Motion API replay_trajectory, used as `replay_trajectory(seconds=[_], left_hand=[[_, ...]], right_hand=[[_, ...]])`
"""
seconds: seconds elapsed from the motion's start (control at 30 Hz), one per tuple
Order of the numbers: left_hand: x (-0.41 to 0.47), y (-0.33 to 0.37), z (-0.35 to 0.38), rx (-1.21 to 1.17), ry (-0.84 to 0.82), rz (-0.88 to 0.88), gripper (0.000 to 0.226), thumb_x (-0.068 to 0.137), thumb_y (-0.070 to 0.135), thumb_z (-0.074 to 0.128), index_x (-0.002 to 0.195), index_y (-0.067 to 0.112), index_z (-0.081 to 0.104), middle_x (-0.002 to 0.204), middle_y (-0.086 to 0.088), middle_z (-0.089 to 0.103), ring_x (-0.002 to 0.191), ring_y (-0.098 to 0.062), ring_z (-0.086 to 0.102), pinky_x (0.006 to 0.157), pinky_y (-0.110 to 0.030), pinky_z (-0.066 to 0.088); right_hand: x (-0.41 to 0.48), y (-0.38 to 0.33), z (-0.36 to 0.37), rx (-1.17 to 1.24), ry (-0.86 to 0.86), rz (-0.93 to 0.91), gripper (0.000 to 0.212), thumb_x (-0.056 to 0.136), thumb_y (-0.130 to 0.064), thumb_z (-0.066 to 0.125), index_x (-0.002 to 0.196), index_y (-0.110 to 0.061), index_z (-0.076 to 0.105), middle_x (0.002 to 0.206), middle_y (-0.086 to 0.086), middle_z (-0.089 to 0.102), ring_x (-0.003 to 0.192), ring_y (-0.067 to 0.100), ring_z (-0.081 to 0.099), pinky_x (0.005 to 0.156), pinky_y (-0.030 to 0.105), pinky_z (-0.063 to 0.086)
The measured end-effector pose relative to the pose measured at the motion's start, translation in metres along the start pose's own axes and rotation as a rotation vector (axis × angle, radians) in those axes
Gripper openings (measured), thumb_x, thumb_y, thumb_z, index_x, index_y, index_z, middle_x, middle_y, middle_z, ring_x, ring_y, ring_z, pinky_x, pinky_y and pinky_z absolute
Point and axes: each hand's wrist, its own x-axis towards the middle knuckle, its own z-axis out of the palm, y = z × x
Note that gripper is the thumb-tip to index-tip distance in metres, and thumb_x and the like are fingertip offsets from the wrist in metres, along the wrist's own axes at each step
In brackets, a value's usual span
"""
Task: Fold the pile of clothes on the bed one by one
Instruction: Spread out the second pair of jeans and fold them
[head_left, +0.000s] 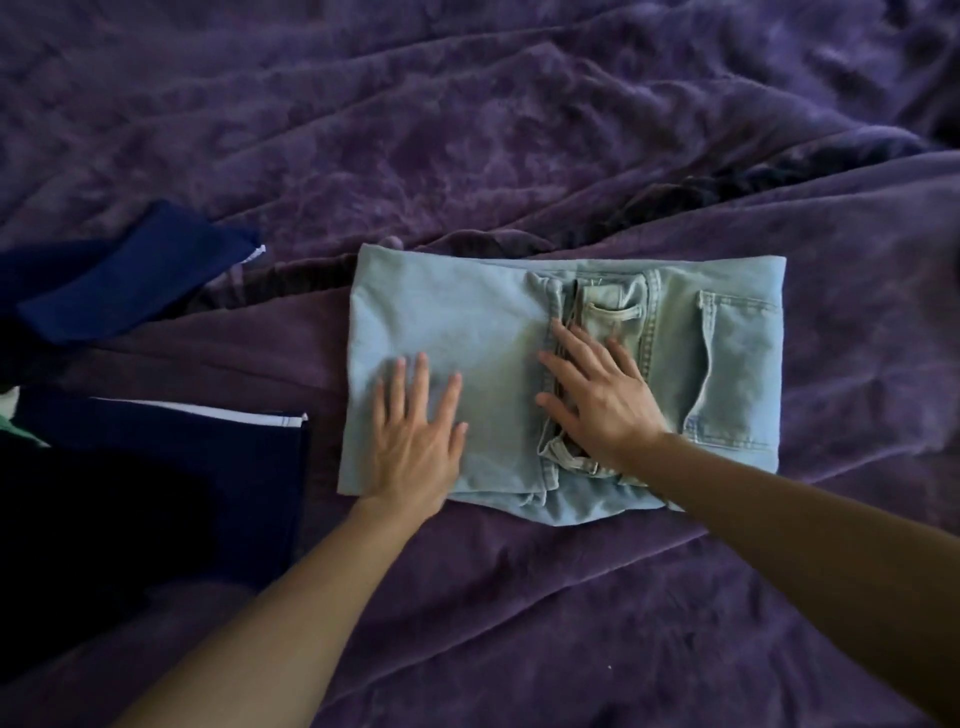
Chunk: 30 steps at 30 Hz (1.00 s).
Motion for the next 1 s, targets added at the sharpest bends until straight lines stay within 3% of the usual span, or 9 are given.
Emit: replay_trajectory(seconds=[0.13, 0.3, 0.4, 0.5, 0.63, 0.7, 0.8, 0.9, 1.0], left_hand=[[-0.019, 0.072, -0.010, -0.207, 0.166, 0.263, 0.046, 0.097, 0.030, 0.041, 0.139, 0.012, 0.047, 0.146, -0.020, 0.040, 0.136, -0.039, 0.036, 0.111, -0.048, 0.033], [-0.060, 0.150, 0.023, -0.075, -0.146, 0.206, 0.065, 0.097, 0.031, 0.043, 0.145, -0.007, 0.022, 0.154, -0.029, 0.015, 0.145, -0.040, 0.011, 0.119, -0.048, 0.012], [-0.072, 0.147, 0.026, -0.063, -0.161, 0.228, 0.068, 0.095, 0.036, 0.047, 0.144, -0.007, 0.027, 0.153, -0.026, 0.021, 0.145, -0.038, 0.015, 0.119, -0.046, 0.012], [-0.053, 0.127, 0.015, -0.459, -0.178, 0.194, 0.055, 0.098, 0.028, 0.040, 0.147, 0.004, 0.030, 0.157, -0.011, 0.023, 0.146, -0.021, 0.016, 0.118, -0.024, 0.003], [-0.022, 0.105, -0.023, -1.061, -0.319, -0.106, 0.034, 0.091, 0.005, 0.050, 0.124, 0.009, 0.058, 0.121, -0.013, 0.064, 0.112, -0.024, 0.058, 0.100, -0.029, 0.043], [-0.017, 0.085, -0.036, -1.300, -0.232, -0.261, 0.028, 0.091, -0.003, 0.049, 0.112, 0.008, 0.064, 0.102, -0.017, 0.070, 0.096, -0.029, 0.064, 0.091, -0.044, 0.051], [-0.026, 0.033, -0.048, -1.528, -0.014, -0.566, 0.027, 0.090, -0.008, 0.045, 0.108, 0.003, 0.062, 0.081, -0.009, 0.066, 0.070, -0.017, 0.063, 0.067, -0.028, 0.053], [-0.053, -0.032, -0.052, -1.531, 0.124, -0.731, 0.025, 0.086, -0.008, 0.048, 0.099, 0.004, 0.065, 0.072, -0.005, 0.067, 0.060, -0.009, 0.063, 0.054, -0.017, 0.048], [-0.076, -0.086, -0.045, -1.371, 0.137, -0.858, 0.024, 0.089, -0.003, 0.048, 0.101, 0.009, 0.065, 0.081, -0.008, 0.070, 0.072, -0.018, 0.066, 0.065, -0.029, 0.051]], right_hand=[[-0.035, 0.052, -0.032, 0.158, 0.430, 0.276, 0.052, 0.088, -0.043, 0.053, 0.135, -0.023, 0.045, 0.146, 0.008, 0.041, 0.131, 0.027, 0.036, 0.103, 0.047, 0.032], [-0.076, 0.123, -0.036, 0.769, 0.170, 0.964, 0.057, 0.074, -0.051, 0.075, 0.115, -0.015, 0.061, 0.109, 0.006, 0.067, 0.090, 0.021, 0.064, 0.072, 0.032, 0.053], [-0.082, 0.128, -0.038, 1.017, 0.136, 0.916, 0.034, 0.077, -0.033, 0.078, 0.095, -0.006, 0.070, 0.088, 0.006, 0.072, 0.068, 0.010, 0.064, 0.051, 0.019, 0.051], [-0.082, 0.115, -0.065, 1.017, 0.141, 0.828, 0.027, 0.077, -0.033, 0.077, 0.088, -0.009, 0.070, 0.085, 0.004, 0.072, 0.066, 0.011, 0.067, 0.050, 0.020, 0.051], [-0.073, 0.063, -0.122, 0.953, 0.058, 0.628, 0.021, 0.076, -0.031, 0.076, 0.083, -0.013, 0.068, 0.083, 0.007, 0.074, 0.072, 0.017, 0.071, 0.061, 0.037, 0.059], [-0.059, 0.024, -0.147, 0.880, 0.053, 0.544, 0.030, 0.068, -0.041, 0.071, 0.081, -0.014, 0.068, 0.079, 0.004, 0.073, 0.073, 0.021, 0.071, 0.065, 0.045, 0.060], [-0.021, -0.043, -0.164, 0.779, 0.043, 0.464, 0.038, 0.059, -0.050, 0.065, 0.073, -0.015, 0.064, 0.068, 0.001, 0.070, 0.065, 0.022, 0.069, 0.060, 0.045, 0.059], [0.031, -0.118, -0.144, 0.712, -0.009, 0.385, 0.031, 0.066, -0.046, 0.067, 0.063, -0.016, 0.057, 0.057, -0.001, 0.066, 0.063, 0.023, 0.067, 0.063, 0.042, 0.058], [0.077, -0.184, -0.089, 0.624, -0.205, 0.295, 0.026, 0.079, -0.042, 0.062, 0.088, -0.017, 0.063, 0.088, 0.008, 0.070, 0.086, 0.029, 0.066, 0.078, 0.037, 0.054]])
